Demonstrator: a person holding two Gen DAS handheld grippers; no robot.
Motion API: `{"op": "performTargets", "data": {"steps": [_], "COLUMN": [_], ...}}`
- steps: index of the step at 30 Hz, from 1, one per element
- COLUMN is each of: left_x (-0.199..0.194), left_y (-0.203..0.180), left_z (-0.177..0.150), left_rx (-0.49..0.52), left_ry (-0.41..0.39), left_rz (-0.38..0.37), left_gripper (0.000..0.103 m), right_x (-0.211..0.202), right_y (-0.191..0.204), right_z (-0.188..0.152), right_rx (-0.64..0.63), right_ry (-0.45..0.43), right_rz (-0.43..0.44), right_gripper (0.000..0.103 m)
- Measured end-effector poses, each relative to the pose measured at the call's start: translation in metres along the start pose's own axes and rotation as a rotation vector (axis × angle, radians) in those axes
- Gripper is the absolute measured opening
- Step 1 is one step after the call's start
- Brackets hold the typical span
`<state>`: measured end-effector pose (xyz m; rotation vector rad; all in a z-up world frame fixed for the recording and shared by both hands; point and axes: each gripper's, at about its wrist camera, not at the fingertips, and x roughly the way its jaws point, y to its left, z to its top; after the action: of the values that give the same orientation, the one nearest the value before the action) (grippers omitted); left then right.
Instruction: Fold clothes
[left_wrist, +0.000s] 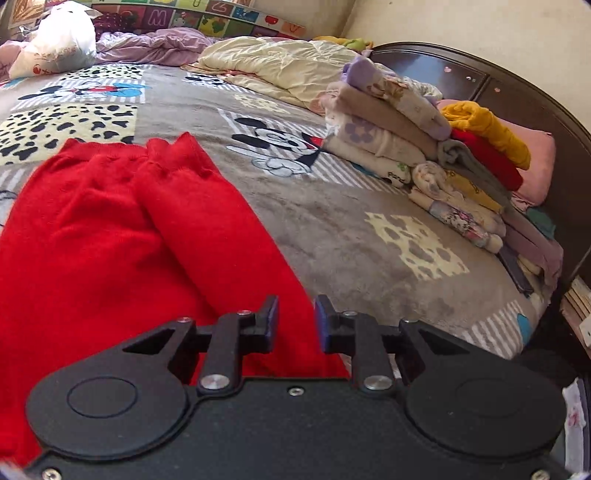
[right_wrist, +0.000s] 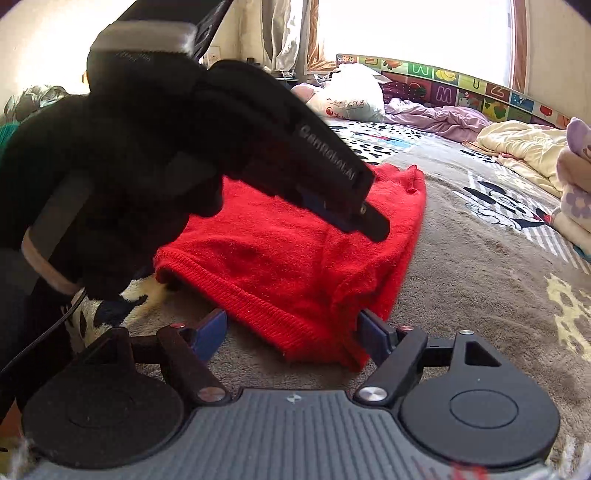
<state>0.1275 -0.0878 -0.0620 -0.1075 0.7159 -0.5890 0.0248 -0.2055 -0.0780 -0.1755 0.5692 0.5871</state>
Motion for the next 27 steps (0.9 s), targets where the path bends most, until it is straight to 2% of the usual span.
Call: {"op": "performTargets", "data": {"steps": [2,3,6,9,11,14,16,18,21,23,25,27], "left_x": [0.01,0.01,-0.002,-0.001,-0.001,-0.021,-0.031,-0.028,-0.006,-0.013,-0.027,-0.042], "left_y": [-0.013,-0.019,-0.022,-0.023,-0.021,-0.01,-0.009,-0.01,-0.012,-0.004,0.008,0.021], "left_z": [-0.015,-0.021,-0.019,-0.027,-0.031,-0.024,-0.022,-0.02,-0.026,-0.025,-0.018,-0.01], "left_rx": [0.12,0.172,0.163,0.207,0.222,0.133,0.124,0.093,0.08,0.016,-0.056,-0.088], "left_ry": [0.046,0.033,0.004,0.037,0.05,-0.008,-0.064,-0.073,0.025,0.009,-0.038,-0.085], "left_rz": [0.036,0.055,0.026,0.028,0.021,-0.033,-0.052,-0.059,-0.083,-0.098,-0.112,-0.078], "left_gripper": [0.017,0.017,0.018,0.018,0.018,0.018,0.017,0.017,0.018,0.018,0.017,0.017], "right_x": [-0.007,-0.01,-0.024,-0.038,-0.039,-0.032,-0.029,-0.026,-0.023,-0.021,-0.022,-0.023], "right_y": [-0.001,0.0,0.001,0.006,0.011,0.017,0.02,0.02,0.022,0.024,0.023,0.02], "right_z": [-0.002,-0.002,-0.004,-0.005,-0.007,-0.008,-0.008,-0.007,-0.009,-0.011,-0.012,-0.012], "right_rx": [0.017,0.014,0.018,0.001,-0.026,-0.059,-0.076,-0.064,-0.07,-0.084,-0.079,-0.055], "right_ry": [0.01,0.013,-0.004,-0.052,-0.053,-0.037,-0.029,-0.023,-0.003,0.007,0.003,-0.018], "right_rz": [0.01,0.01,0.002,0.006,0.012,-0.007,-0.017,-0.018,-0.024,-0.045,-0.074,-0.101], "right_gripper": [0.077,0.076,0.076,0.076,0.076,0.076,0.076,0.076,0.076,0.076,0.076,0.076]}}
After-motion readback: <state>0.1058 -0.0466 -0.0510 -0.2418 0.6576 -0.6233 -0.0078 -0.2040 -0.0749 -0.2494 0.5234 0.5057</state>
